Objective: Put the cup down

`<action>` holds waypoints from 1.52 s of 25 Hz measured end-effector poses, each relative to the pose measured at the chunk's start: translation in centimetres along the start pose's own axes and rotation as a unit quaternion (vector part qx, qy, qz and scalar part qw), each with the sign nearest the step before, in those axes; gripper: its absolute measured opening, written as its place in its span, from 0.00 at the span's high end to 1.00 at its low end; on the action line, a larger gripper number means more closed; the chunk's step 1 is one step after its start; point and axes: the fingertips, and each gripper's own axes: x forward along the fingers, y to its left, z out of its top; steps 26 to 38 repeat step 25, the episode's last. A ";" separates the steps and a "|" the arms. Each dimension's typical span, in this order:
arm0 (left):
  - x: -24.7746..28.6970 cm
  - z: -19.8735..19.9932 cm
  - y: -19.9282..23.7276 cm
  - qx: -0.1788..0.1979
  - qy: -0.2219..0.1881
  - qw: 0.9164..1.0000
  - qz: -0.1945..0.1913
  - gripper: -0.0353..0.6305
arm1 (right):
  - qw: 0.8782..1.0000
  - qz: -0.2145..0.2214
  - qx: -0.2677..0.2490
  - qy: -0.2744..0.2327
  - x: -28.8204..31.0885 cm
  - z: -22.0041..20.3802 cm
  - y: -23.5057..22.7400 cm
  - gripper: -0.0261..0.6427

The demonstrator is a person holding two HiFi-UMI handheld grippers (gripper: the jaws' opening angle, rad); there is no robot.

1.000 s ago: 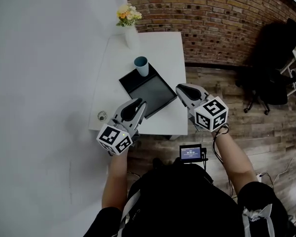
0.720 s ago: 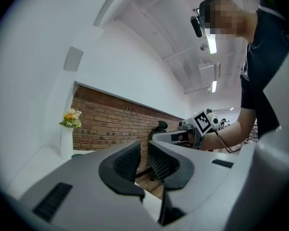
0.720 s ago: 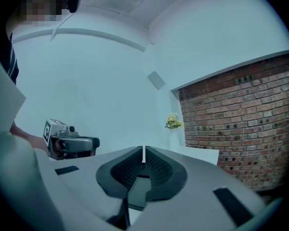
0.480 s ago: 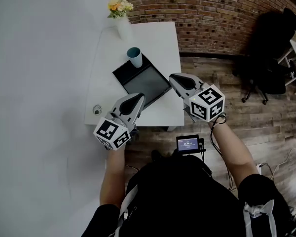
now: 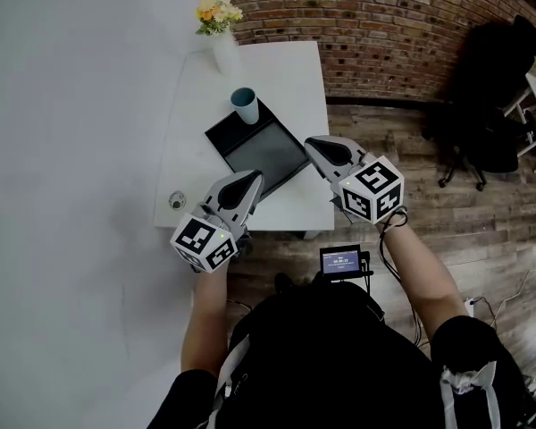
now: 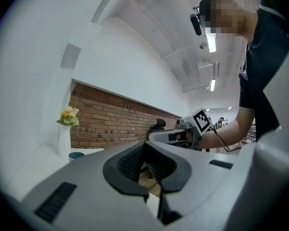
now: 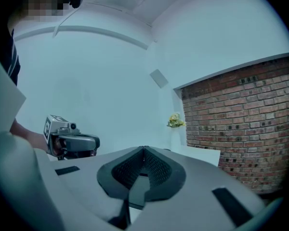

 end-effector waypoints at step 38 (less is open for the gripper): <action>-0.1 0.2 0.2 -0.032 -0.011 0.999 -0.004 0.94 | 1.000 0.004 0.019 -0.015 -0.2 0.5 0.0 0.94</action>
